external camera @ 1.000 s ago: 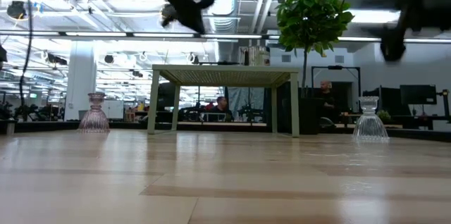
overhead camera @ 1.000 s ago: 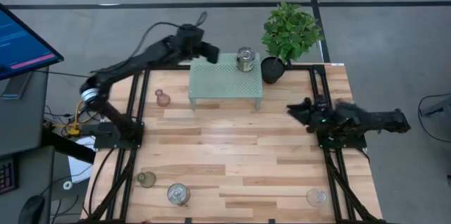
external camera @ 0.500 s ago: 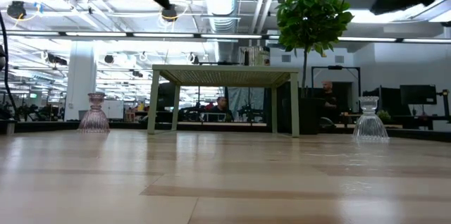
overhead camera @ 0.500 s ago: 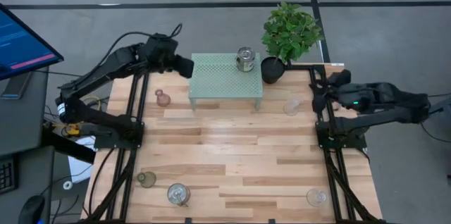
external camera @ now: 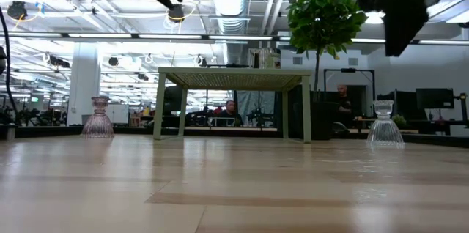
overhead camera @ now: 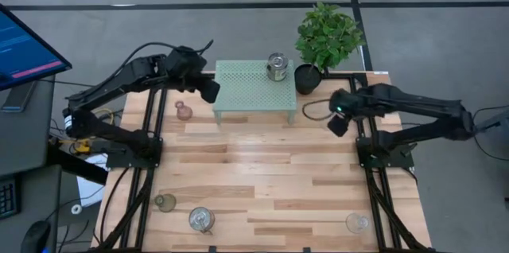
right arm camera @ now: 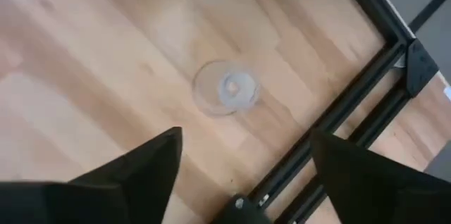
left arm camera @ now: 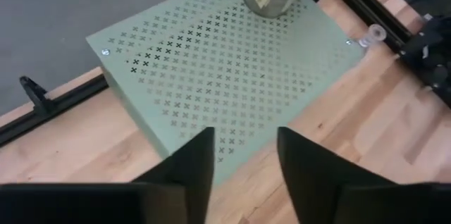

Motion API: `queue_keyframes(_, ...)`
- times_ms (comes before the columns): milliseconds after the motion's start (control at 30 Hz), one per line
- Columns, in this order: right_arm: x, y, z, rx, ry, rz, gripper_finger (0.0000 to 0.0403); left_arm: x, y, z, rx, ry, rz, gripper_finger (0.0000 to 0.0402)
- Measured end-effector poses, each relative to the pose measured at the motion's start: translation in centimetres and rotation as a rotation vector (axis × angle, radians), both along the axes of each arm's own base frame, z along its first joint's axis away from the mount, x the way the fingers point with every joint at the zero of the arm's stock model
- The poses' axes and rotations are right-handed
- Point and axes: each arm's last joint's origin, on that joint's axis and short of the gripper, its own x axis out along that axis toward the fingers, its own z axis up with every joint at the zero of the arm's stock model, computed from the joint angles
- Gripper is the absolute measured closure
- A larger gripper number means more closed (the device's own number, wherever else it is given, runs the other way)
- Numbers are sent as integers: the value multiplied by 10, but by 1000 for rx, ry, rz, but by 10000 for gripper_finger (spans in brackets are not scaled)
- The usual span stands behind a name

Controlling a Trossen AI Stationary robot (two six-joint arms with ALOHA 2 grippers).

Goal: Pick & Place candle stick holders
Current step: Put the top transparent vase on the shelf

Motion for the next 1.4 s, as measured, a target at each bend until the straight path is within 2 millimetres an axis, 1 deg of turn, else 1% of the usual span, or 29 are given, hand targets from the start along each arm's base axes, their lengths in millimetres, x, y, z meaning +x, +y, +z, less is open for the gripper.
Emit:
queue_keyframes(133,8,-23,-10,59,-27,-9,82,-5,-2,2,1,-17,1,209)
queue_keyframes(233,5,-39,-22,143,-59,-15,83,-9,-4,4,1,-32,5,198)
queue_keyframes(367,-1,-50,-39,180,-50,-40,81,-15,-6,7,4,-51,7,194)
queue_keyframes(500,-2,-57,-47,181,-88,-42,78,-19,-7,9,8,-65,9,194)
queue_keyframes(567,-1,-59,-48,178,-106,-34,78,-20,-7,9,8,-68,11,194)
queue_keyframes(633,0,-61,-52,188,-85,-33,78,-20,-8,9,7,-70,12,194)
queue_keyframes(800,-1,-64,-76,243,4,-31,78,-20,-8,9,3,-73,16,194)
queue_keyframes(867,1,-65,-81,257,25,-27,78,-20,-7,9,3,-72,16,194)
queue_keyframes(1100,7,-66,-83,252,-14,8,81,-20,-7,9,-4,-77,23,195)
queue_keyframes(1400,6,-65,-83,266,-8,17,133,-20,-7,9,-7,-79,25,196)
